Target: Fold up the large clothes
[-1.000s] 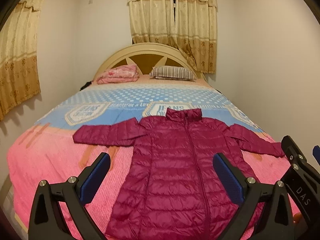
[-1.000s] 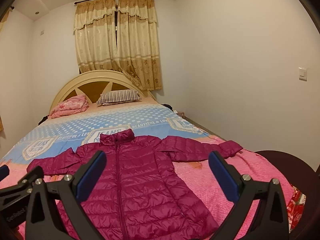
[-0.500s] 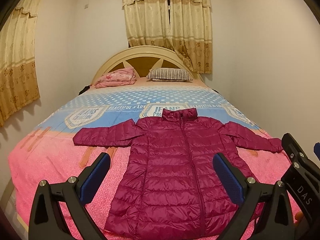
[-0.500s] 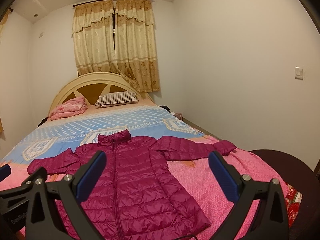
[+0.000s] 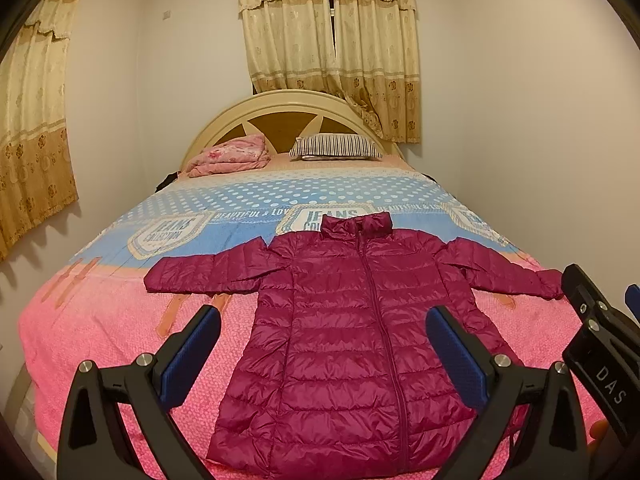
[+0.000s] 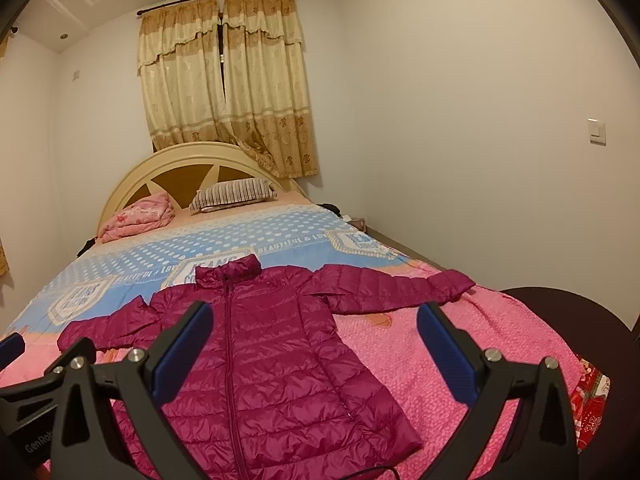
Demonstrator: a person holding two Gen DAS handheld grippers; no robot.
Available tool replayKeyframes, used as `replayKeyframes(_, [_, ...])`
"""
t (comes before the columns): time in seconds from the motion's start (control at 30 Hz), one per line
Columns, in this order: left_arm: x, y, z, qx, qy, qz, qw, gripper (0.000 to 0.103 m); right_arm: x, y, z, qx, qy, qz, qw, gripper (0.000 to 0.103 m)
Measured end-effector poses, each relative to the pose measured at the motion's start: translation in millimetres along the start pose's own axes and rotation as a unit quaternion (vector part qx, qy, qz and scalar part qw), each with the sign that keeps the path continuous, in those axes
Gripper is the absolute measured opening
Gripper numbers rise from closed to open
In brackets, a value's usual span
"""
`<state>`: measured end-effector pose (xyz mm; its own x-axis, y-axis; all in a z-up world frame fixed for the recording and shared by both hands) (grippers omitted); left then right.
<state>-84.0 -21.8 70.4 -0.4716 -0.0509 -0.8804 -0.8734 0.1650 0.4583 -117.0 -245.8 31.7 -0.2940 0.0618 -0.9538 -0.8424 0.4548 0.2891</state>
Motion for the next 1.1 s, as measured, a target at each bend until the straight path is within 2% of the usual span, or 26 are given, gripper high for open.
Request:
replayKeyframes(0.47, [1.1, -9.5, 3.9, -0.011, -0.007, -0.001, 0.9999, 0.102, 5.2, -8.4, 1.3, -0.004, 0.0, 0.013, 1.0, 0.103])
replayKeyframes(0.63, [3.5, -38.7, 8.2, -0.029, -0.016, 0.01, 0.9994, 0.102, 15.8, -39.8, -10.3, -0.02, -0.023, 0.043, 0.999, 0.103])
replayKeyframes(0.73, [3.6, -62.2, 9.5, -0.039, -0.02, 0.02, 0.9989, 0.102, 22.7, -71.1, -25.3, -0.032, -0.046, 0.078, 0.995, 0.103])
replayKeyframes(0.87, [-0.2, -99.2, 11.4, -0.031, -0.025, 0.031, 0.9987, 0.102, 31.2, -117.4, -60.6, -0.035, -0.1, 0.117, 0.987, 0.103])
replayKeyframes(0.9, [-0.1, -108.4, 11.7, -0.019, -0.026, 0.04, 0.9986, 0.102, 33.7, -129.6, -71.5, -0.034, -0.115, 0.124, 0.985, 0.103])
replayKeyframes(1.0, [0.0, -148.3, 19.4, 0.051, -0.013, 0.091, 0.9945, 0.102, 46.1, -171.8, -110.6, -0.033, -0.17, 0.154, 0.973, 0.103])
replayKeyframes(1.07, [-3.0, -173.0, 33.0, 0.06, -0.007, 0.095, 0.9936, 0.102, 57.7, -199.0, -145.9, -0.019, -0.226, 0.173, 0.959, 0.098])
replayKeyframes(1.1, [-4.3, -185.5, 39.8, 0.057, -0.007, 0.092, 0.9941, 0.102, 65.0, -212.6, -164.2, -0.009, -0.258, 0.184, 0.948, 0.087])
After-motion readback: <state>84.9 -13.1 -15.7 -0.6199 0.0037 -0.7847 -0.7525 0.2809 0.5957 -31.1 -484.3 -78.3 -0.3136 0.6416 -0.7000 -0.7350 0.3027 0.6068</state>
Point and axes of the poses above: each gripper's, at about its wrist camera, not at the fingertips, and y roughly against the way its jaws point, z to its left, x to its underside, the point moved 6 cm from there along -y, roughly the way its jaws point, and after that the axes turned 9 degrees about y, right-handed, at the moved point
